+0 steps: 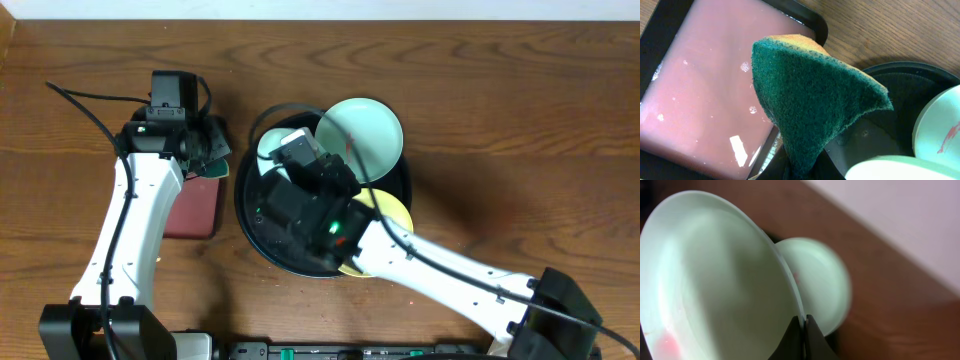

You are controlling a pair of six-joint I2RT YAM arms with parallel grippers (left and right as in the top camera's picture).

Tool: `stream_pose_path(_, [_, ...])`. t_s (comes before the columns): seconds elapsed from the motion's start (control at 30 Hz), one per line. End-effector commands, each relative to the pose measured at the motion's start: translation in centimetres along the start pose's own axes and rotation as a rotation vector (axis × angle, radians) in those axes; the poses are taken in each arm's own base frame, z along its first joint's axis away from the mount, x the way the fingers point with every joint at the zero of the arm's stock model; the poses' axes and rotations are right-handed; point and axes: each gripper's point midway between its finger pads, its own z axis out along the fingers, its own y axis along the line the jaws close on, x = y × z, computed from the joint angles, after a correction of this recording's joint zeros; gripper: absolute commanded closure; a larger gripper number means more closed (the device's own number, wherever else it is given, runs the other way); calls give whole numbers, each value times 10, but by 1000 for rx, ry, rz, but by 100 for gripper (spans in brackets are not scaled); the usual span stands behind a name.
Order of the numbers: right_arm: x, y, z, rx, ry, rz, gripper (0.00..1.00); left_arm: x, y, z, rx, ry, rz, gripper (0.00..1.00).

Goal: Clean dirty plates on tray and stack at the side

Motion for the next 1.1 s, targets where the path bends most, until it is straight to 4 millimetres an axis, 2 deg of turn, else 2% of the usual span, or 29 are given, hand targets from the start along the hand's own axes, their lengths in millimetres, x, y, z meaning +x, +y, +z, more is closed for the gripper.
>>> stream_pose_path(0.0, [-14, 7, -12, -323, 55, 199, 99, -5, 1, -2, -7, -12, 14, 92])
stream_pose_path(0.1, [-21, -15, -18, -457, 89, 341, 99, -5, 1, -1, -7, -12, 14, 92])
stream_pose_path(0.23, [-23, -66, -22, -522, 117, 510, 99, -4, 2, -1, -9, -9, 14, 92])
stream_pose_path(0.3, [-17, -92, -21, -520, 138, 578, 99, -4, 2, -1, -9, -9, 14, 92])
stream_pose_path(0.4, [2, -132, -16, -480, 198, 684, 99, -4, 2, -2, -9, -9, 14, 92])
stream_pose_path(0.5, [31, -167, -6, -411, 286, 784, 99, -4, 2, -1, -9, -8, 14, 92])
stream_pose_path(0.57, [63, -198, 2, -328, 368, 854, 99, -3, 2, -1, -10, -7, 14, 92])
stream_pose_path(0.73, [118, -235, 15, -200, 474, 942, 99, -2, 3, 0, -11, -3, 14, 92])
stream_pose_path(0.8, [143, -243, 21, -146, 514, 974, 99, -2, 3, 0, -11, -3, 14, 92])
stream_pose_path(0.9, [176, -247, 32, -107, 556, 1020, 99, -2, 3, 0, -11, -4, 14, 92])
stream_pose_path(1.07, [220, -248, 49, -43, 574, 1053, 99, -2, 3, 0, -11, -3, 14, 92])
